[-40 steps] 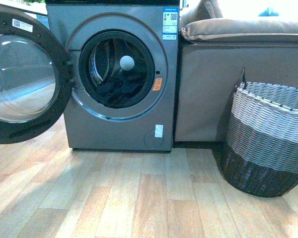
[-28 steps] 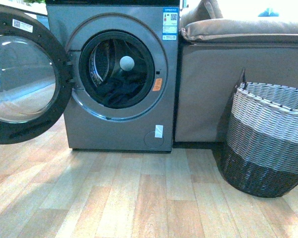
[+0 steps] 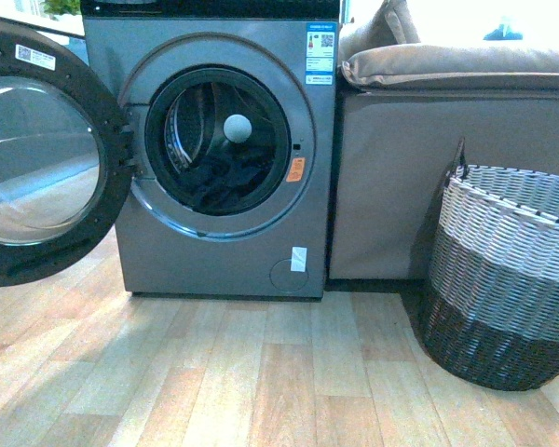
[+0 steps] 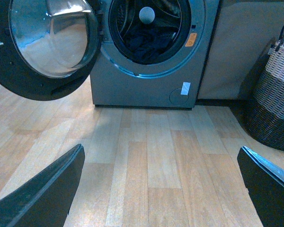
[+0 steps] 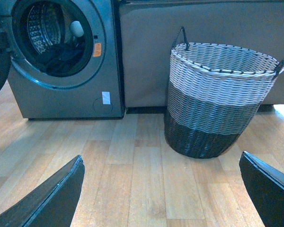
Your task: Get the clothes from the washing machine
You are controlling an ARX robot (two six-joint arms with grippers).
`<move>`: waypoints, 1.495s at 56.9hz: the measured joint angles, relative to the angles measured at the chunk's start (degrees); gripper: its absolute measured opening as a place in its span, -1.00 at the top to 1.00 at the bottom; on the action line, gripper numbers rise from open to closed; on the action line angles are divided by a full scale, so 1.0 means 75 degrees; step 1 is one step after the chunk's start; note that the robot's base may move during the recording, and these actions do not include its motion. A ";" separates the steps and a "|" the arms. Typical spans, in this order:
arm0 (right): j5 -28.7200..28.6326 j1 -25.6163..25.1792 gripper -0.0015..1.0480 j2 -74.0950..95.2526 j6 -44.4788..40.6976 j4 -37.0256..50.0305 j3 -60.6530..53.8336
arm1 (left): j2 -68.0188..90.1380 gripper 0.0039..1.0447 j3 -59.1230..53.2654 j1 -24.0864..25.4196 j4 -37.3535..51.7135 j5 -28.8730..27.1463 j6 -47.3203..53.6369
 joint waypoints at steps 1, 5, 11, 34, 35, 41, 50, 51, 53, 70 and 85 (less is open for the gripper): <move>0.0003 0.0000 -0.86 0.0000 0.0000 0.0000 0.0000 | 0.0003 -0.88 0.0000 0.0000 0.0000 0.0000 0.0000; 0.0003 0.0000 -0.86 0.0000 0.0000 0.0000 0.0000 | 0.0000 -0.88 -0.0003 0.0000 0.0000 0.0000 0.0000; 0.0006 0.0000 -0.86 0.0000 0.0000 0.0000 0.0000 | 0.0003 -0.88 0.0000 0.0000 -0.0003 0.0000 0.0000; 0.0003 0.0000 -0.86 0.0000 0.0000 -0.0003 0.0000 | -0.0003 -0.88 0.0000 0.0000 -0.0003 0.0000 -0.0003; 0.0000 0.0000 -0.86 0.0000 -0.0003 -0.0003 0.0000 | -0.0003 -0.88 0.0000 0.0000 -0.0003 0.0000 -0.0003; 0.0000 0.0000 -0.86 0.0000 0.0000 0.0000 0.0000 | 0.0006 -0.88 0.0000 0.0000 -0.0009 -0.0003 -0.0003; 0.0015 0.0003 -0.86 0.0000 -0.0003 0.0000 0.0000 | 0.0006 -0.88 0.0000 0.0000 -0.0003 -0.0006 -0.0003; 0.0000 0.0003 -0.86 0.0000 0.0000 0.0000 0.0000 | 0.0006 -0.88 0.0000 0.0000 -0.0003 -0.0006 -0.0003; 0.0000 0.0003 -0.86 0.0000 0.0000 0.0000 0.0000 | 0.0006 -0.88 0.0000 0.0000 0.0000 -0.0003 0.0000; 0.0023 0.0003 -0.86 0.0000 0.0003 0.0000 0.0000 | -0.0009 -0.88 0.0000 0.0000 0.0000 0.0009 0.0000; 0.0003 0.0000 -0.86 0.0000 0.0000 0.0000 0.0000 | 0.0009 -0.88 0.0000 0.0000 -0.0003 0.0000 0.0000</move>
